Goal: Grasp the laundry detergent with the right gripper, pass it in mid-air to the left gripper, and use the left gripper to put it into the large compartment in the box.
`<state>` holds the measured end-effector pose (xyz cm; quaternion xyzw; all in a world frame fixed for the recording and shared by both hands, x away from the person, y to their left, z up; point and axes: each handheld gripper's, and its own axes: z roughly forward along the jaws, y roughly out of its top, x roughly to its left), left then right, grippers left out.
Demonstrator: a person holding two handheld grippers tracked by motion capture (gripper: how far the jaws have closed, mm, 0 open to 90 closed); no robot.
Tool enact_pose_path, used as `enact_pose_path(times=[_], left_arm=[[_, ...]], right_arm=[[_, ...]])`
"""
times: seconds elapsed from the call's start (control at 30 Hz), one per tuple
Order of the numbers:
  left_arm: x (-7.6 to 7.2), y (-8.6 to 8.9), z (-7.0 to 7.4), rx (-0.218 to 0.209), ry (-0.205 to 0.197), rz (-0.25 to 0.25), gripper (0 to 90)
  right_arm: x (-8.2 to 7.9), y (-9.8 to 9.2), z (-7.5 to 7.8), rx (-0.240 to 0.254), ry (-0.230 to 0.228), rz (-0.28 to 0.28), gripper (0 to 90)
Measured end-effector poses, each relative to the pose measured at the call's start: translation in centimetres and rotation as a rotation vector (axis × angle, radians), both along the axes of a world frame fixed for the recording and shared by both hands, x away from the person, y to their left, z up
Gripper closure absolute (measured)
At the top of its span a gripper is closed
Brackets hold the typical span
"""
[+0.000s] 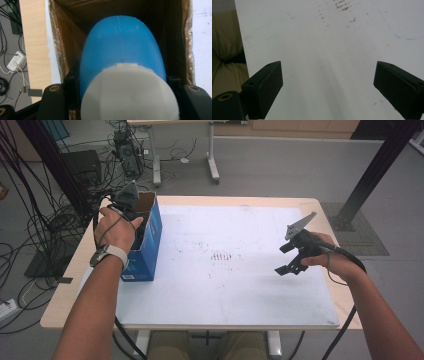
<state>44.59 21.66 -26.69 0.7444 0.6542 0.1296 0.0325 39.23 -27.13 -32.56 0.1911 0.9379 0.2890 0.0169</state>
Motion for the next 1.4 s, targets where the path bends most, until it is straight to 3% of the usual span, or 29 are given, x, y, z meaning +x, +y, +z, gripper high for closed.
enact_pose_path(times=[0.3,1.4], left_arm=[[-0.1,0.2,-1.1,-0.008,0.007,0.001,37.8],[-0.2,0.4,-1.1,-0.013,0.015,0.008,37.6]], right_arm=[[0.0,0.0,-0.2,-0.001,0.005,-0.002,8.7],[-0.2,-0.2,-0.2,-0.005,0.005,-0.003,8.7]])
